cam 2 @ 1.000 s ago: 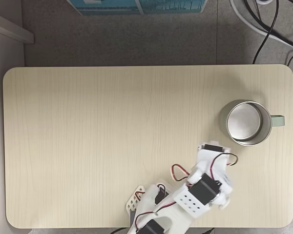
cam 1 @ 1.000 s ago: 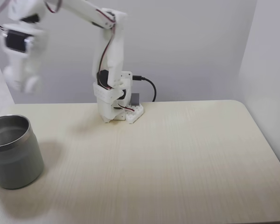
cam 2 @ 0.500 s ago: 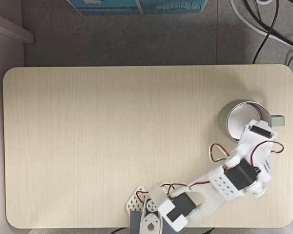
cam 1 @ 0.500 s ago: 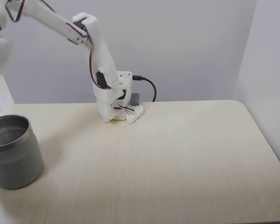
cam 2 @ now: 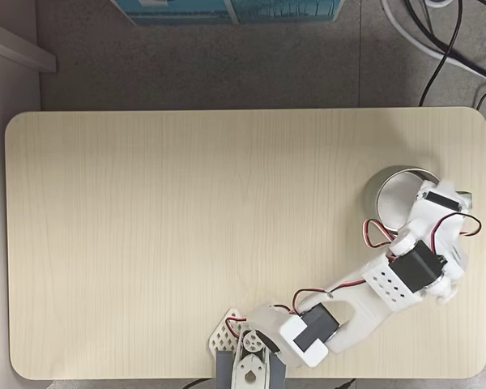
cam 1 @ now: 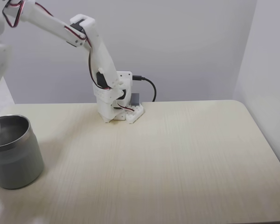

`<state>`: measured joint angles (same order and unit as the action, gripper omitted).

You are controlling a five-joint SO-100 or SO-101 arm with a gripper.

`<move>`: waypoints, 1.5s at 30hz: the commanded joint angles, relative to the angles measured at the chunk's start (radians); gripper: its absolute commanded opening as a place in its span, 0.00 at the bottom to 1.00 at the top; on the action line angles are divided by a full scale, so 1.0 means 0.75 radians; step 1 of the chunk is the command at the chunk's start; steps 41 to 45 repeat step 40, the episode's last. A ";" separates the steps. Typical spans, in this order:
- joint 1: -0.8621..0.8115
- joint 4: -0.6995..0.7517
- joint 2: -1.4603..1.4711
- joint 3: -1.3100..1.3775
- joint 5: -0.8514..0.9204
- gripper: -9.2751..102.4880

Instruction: Grasp a dressing and put it in the cup.

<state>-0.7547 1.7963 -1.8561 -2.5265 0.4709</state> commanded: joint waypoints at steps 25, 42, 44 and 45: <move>0.059 0.043 0.076 -0.012 -0.051 0.29; 0.110 0.033 -0.018 -0.145 -0.153 0.28; 0.110 0.033 -0.018 -0.145 -0.153 0.28; 0.110 0.033 -0.018 -0.145 -0.153 0.28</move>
